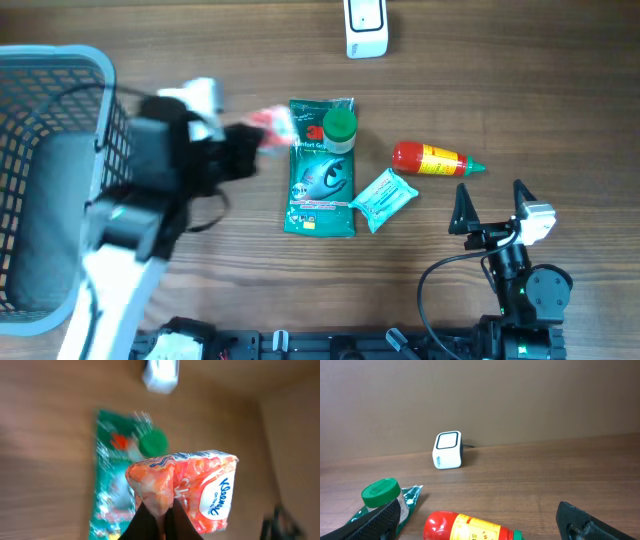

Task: Scan the item barcode
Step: 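Place the Kleenex pack on the table beside the jar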

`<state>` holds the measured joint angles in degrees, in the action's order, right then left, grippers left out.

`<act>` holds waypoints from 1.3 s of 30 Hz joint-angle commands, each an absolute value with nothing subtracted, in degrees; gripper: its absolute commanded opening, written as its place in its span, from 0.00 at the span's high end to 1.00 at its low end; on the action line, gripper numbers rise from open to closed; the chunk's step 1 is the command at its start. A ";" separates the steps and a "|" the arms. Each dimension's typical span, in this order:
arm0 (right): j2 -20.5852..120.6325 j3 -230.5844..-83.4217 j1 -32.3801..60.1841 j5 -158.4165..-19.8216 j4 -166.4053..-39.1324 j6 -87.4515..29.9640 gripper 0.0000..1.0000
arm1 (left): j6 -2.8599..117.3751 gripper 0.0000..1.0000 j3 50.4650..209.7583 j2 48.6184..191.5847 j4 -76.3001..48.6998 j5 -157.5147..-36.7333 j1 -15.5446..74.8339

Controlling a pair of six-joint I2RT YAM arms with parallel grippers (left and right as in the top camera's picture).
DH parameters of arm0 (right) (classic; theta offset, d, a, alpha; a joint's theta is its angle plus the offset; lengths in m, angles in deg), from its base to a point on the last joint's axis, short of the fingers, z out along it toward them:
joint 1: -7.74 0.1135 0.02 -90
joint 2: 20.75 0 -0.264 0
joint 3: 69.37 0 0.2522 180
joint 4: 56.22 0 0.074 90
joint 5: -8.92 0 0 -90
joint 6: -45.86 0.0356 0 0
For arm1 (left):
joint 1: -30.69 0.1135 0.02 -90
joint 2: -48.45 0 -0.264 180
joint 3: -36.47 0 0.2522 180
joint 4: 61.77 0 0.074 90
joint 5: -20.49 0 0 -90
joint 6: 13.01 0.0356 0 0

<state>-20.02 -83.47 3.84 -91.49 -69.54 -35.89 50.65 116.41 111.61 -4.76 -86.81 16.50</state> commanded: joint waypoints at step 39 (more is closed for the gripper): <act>-20.48 -83.44 3.77 -91.38 -69.23 -36.48 0.00 | 49.60 0.27 114.44 125.23 -38.77 -29.74 -12.53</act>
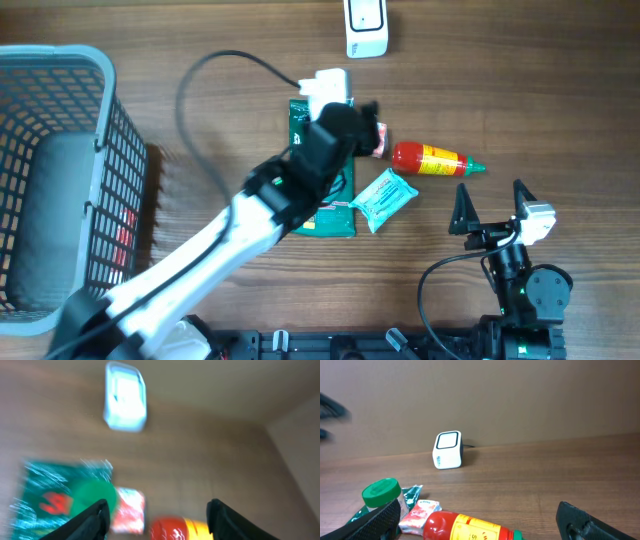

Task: Scan the item barcode
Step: 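Place the Kleenex pack on the table beside the jar, then reach into the basket and grasp the red snack bag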

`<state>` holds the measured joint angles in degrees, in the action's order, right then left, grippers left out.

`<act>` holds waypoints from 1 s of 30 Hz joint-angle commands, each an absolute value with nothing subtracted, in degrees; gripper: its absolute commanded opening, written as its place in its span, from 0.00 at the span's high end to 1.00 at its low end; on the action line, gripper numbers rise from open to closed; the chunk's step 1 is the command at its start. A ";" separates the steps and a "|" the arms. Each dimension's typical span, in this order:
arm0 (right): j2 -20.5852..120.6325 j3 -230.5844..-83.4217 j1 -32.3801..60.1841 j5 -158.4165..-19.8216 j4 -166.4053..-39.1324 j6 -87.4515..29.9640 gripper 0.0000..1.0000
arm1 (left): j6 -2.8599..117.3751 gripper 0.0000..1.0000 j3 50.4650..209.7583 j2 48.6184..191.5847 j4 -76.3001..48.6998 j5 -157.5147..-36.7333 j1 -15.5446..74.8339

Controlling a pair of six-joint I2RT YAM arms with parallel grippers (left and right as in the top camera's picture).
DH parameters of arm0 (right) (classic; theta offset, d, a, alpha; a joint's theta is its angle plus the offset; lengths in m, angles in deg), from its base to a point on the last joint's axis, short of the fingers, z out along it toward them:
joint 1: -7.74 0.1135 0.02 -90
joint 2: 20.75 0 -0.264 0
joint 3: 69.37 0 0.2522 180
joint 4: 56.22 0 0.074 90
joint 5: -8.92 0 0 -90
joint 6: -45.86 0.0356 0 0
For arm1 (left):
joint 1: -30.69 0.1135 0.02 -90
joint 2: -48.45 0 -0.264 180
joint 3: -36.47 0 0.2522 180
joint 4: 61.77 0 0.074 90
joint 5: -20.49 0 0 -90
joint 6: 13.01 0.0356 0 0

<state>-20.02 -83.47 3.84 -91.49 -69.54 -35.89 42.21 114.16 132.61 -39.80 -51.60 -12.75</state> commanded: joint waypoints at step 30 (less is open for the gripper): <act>-20.48 -83.44 3.77 -91.38 -69.23 -36.52 0.00 | -25.70 0.00 117.83 128.99 1.20 -70.59 74.81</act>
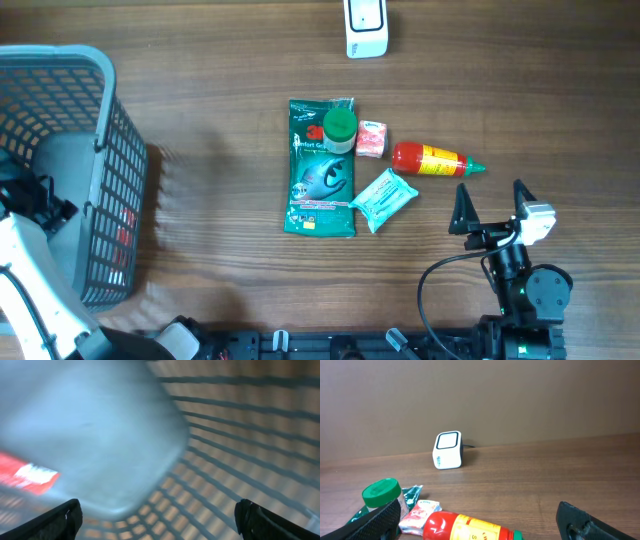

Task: Scan the item barcode
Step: 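Reach into the basket and grasp the red snack bag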

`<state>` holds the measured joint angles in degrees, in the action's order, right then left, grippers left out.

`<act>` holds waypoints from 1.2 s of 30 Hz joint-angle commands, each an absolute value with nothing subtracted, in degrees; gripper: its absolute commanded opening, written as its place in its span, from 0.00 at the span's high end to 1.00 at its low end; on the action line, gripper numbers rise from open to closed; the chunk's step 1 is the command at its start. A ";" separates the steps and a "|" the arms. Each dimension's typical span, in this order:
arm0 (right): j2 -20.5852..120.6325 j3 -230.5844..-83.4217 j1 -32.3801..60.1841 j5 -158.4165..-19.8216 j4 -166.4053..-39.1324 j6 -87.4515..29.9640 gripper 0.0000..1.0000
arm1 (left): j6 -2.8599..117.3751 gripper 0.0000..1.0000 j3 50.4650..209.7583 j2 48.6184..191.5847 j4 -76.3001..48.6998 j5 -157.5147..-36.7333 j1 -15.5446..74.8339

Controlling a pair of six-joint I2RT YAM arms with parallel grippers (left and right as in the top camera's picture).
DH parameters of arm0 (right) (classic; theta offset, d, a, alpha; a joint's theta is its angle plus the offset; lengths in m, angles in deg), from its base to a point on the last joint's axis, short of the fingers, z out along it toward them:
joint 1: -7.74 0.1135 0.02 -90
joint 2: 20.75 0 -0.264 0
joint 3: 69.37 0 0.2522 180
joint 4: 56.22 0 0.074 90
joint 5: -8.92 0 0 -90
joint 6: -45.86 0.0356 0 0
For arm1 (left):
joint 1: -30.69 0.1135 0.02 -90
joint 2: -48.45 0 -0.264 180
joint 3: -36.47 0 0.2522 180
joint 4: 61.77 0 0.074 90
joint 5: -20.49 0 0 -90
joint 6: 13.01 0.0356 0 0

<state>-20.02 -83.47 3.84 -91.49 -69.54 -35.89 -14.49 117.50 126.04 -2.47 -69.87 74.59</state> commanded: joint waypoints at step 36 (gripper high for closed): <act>-20.48 -83.44 3.77 -91.38 -69.25 -36.50 0.00 | 15.19 0.96 113.30 152.33 0.31 -69.91 76.45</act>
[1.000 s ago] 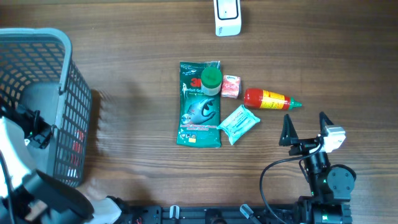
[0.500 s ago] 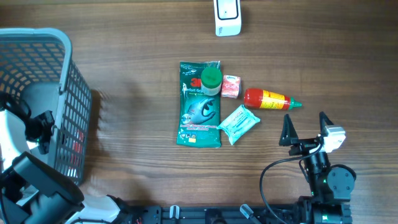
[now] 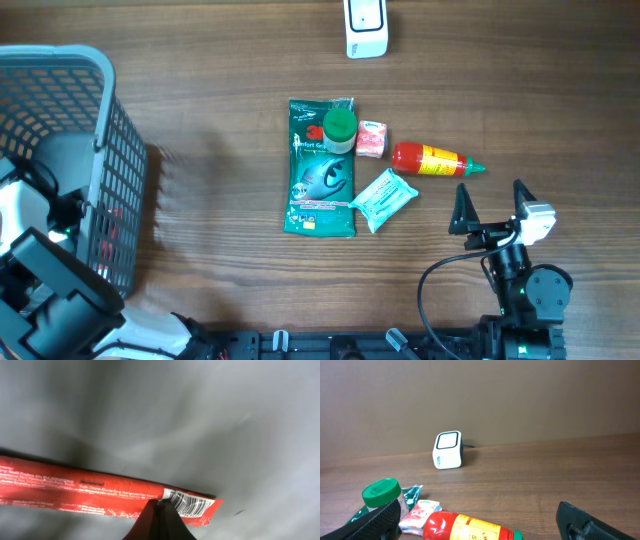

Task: Scan the item barcode
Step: 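Reach into the basket and grasp the red snack bag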

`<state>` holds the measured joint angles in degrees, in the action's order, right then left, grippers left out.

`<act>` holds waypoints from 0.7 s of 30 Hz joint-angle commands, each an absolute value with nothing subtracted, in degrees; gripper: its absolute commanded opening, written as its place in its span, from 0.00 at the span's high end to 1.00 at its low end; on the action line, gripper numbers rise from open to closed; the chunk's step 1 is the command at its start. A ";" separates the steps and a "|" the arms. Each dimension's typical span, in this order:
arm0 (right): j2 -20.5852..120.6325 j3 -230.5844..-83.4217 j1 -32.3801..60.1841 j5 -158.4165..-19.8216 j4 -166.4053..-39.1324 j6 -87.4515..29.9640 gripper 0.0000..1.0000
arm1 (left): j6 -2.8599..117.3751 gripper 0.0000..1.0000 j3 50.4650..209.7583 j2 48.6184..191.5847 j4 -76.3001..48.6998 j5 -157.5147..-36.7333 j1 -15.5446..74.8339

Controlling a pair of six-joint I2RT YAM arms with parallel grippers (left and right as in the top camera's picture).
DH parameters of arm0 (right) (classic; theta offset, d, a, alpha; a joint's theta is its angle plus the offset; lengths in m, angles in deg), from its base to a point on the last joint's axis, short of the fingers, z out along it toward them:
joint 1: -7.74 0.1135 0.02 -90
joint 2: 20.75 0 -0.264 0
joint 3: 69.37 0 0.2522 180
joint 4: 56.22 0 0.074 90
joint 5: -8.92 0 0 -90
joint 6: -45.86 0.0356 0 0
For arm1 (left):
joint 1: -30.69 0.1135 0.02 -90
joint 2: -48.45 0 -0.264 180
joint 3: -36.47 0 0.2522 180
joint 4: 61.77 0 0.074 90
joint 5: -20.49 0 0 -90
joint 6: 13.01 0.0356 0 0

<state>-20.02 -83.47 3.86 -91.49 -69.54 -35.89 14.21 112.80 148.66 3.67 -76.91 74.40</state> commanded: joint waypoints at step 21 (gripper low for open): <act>-20.48 -83.44 3.77 -91.38 -69.25 -36.50 0.00 | 67.61 0.00 113.74 146.08 3.19 -61.08 76.82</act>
<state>-20.02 -83.47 3.84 -91.49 -69.54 -35.89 65.49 118.81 146.36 5.38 -64.43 76.52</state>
